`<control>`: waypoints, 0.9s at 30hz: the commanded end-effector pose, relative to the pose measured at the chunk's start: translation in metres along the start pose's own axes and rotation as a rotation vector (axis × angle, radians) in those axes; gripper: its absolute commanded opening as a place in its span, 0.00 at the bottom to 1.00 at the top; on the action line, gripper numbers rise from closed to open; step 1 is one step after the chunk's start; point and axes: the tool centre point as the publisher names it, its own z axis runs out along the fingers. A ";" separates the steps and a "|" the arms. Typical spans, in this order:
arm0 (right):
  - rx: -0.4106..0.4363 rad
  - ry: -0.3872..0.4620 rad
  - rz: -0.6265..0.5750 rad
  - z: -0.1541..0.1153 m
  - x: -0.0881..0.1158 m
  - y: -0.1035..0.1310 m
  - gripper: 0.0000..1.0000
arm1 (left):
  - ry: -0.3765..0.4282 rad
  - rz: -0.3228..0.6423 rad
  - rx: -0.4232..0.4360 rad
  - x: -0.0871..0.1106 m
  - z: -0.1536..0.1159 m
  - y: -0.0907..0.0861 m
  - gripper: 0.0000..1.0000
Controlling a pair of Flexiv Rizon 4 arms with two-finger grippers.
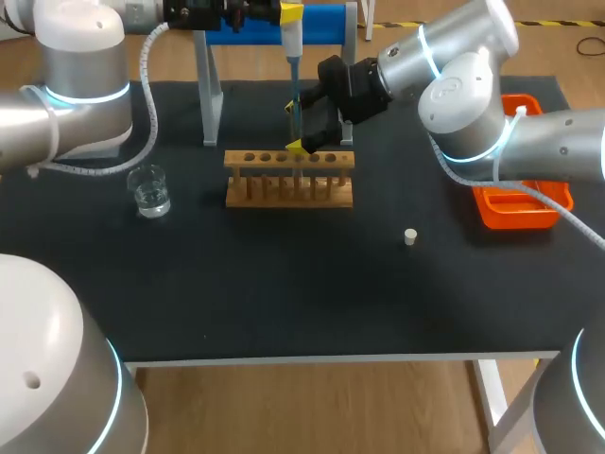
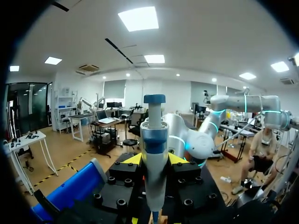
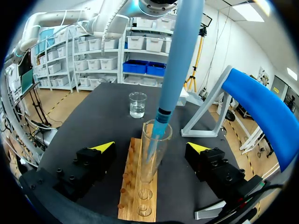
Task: Invert the test tube, pick up the pipette, mount the tip to pipette, aspirate from beaker and dispense into the tube, eject the tip, return the pipette, and cap with the stopper.
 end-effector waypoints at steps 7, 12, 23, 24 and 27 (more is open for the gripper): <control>0.005 0.004 0.001 -0.002 0.000 0.001 1.00 | 0.002 -0.004 0.003 -0.003 0.002 0.004 0.00; 0.005 0.004 0.001 -0.002 0.000 0.001 1.00 | 0.001 -0.009 0.007 -0.004 0.002 0.006 0.00; 0.005 0.004 0.001 -0.002 0.000 0.001 1.00 | -0.001 -0.011 -0.002 -0.002 0.004 0.011 0.00; 0.005 0.004 0.001 -0.002 0.000 0.001 1.00 | -0.001 -0.011 -0.002 -0.002 0.004 0.011 0.00; 0.005 0.004 0.001 -0.002 0.000 0.001 1.00 | -0.002 -0.012 -0.002 -0.002 0.004 0.011 0.00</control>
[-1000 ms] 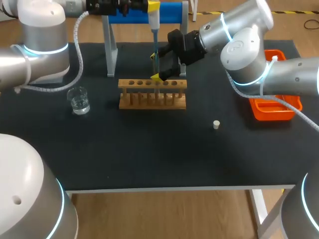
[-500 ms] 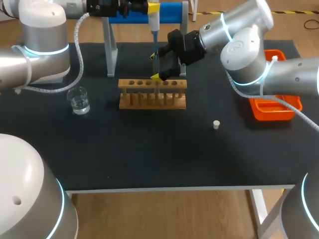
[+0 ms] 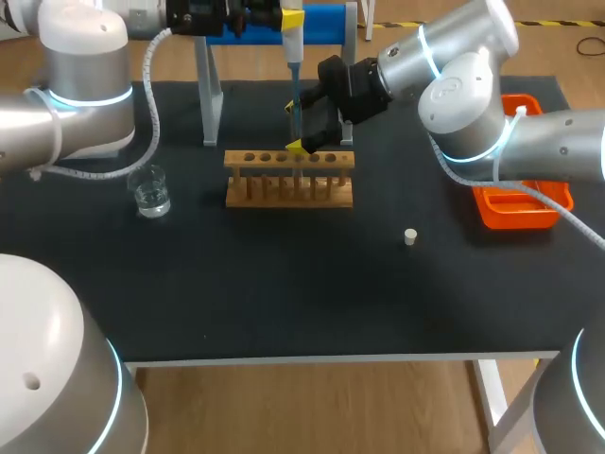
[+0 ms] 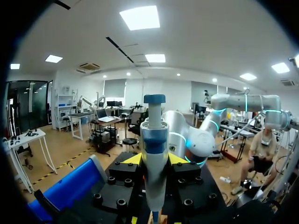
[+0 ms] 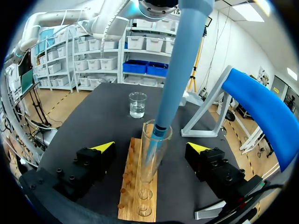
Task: Invert the test tube, pick up the pipette, mount the tip to pipette, aspirate from beaker and dispense into the tube, eject the tip, return the pipette, and cap with the stopper.
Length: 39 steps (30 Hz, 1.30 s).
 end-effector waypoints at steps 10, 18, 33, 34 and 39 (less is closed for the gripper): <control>0.005 0.005 0.001 -0.002 -0.001 0.001 1.00 | -0.004 0.006 0.012 0.001 0.000 0.004 0.00; 0.005 0.005 0.001 -0.002 -0.001 0.001 1.00 | -0.005 0.012 0.015 0.002 0.000 0.004 0.00; 0.005 0.005 0.001 -0.002 -0.001 0.001 1.00 | -0.007 0.023 0.002 0.004 0.000 0.005 0.00; 0.005 0.005 0.001 -0.002 -0.001 0.001 1.00 | -0.006 0.024 0.001 0.004 0.000 0.005 0.00; 0.005 0.005 0.001 -0.002 -0.001 0.001 1.00 | -0.006 0.025 0.000 0.004 0.000 0.005 0.00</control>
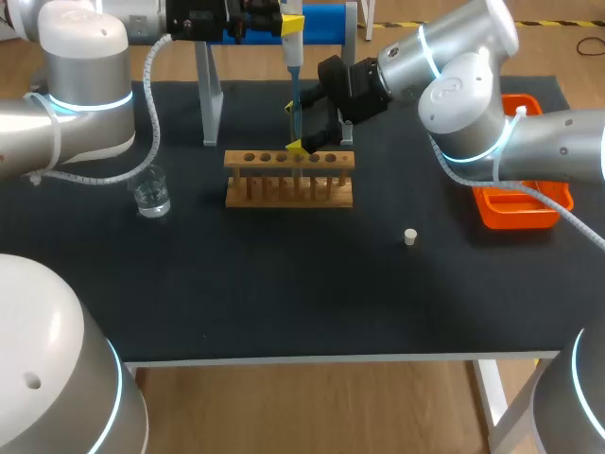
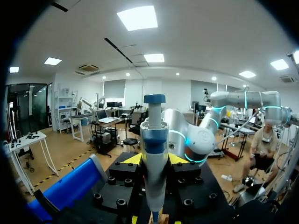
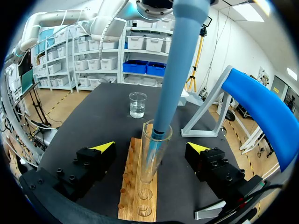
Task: Invert the test tube, pick up the pipette, mount the tip to pipette, aspirate from beaker and dispense into the tube, eject the tip, return the pipette, and cap with the stopper.
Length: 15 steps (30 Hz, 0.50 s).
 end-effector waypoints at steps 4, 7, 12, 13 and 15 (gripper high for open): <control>0.005 0.005 0.001 -0.002 -0.001 0.001 1.00 | -0.003 0.000 0.001 0.001 0.000 0.000 0.00; 0.005 0.005 0.001 -0.002 -0.001 0.001 1.00 | -0.003 0.000 0.001 0.001 0.000 0.000 0.00; 0.004 0.003 -0.001 -0.004 0.000 0.000 1.00 | -0.003 0.000 0.001 0.001 0.000 0.000 0.00; 0.003 0.001 -0.003 -0.006 0.001 0.000 1.00 | -0.003 0.000 0.001 0.001 0.000 0.000 0.00; 0.003 -0.004 -0.005 -0.010 0.002 -0.002 1.00 | -0.003 0.000 0.001 0.001 0.000 0.000 0.00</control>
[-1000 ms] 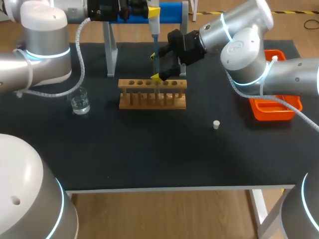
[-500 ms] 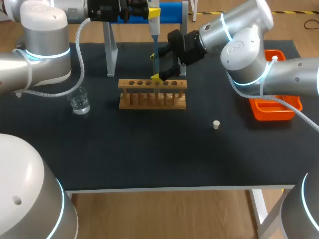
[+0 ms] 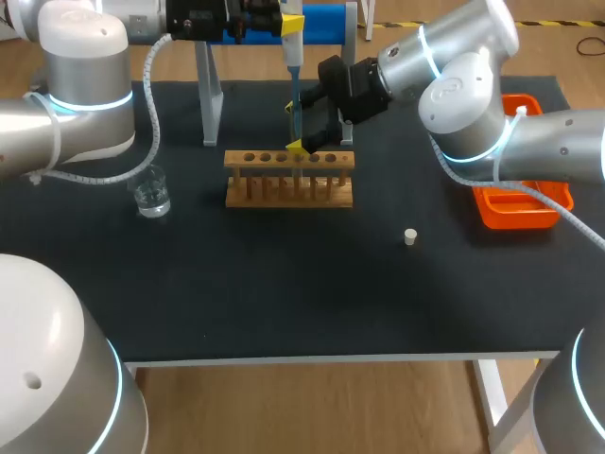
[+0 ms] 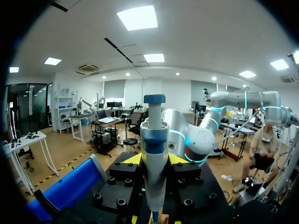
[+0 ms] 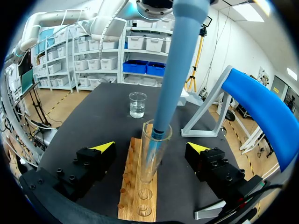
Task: Invert the test tube, pick up the pipette, mount the tip to pipette, aspirate from beaker and dispense into the tube, eject the tip, return the pipette, and cap with the stopper.
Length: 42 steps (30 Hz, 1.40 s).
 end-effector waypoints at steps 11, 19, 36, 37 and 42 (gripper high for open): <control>-0.032 -0.025 -0.004 -0.039 0.011 -0.012 1.00 | -0.003 0.001 0.001 0.001 0.000 0.000 0.00; -0.073 -0.064 0.007 -0.062 0.019 -0.022 1.00 | -0.003 0.001 0.001 0.001 0.000 0.000 0.00; -0.194 -0.108 0.074 -0.117 0.027 -0.029 1.00 | -0.003 0.001 0.001 0.001 0.000 0.000 0.00; -0.195 -0.113 0.074 -0.122 0.027 -0.027 1.00 | -0.003 0.001 0.001 0.001 0.000 0.000 0.00; -0.234 -0.122 0.050 -0.149 0.030 -0.007 1.00 | -0.003 0.001 0.001 0.001 0.000 0.000 0.00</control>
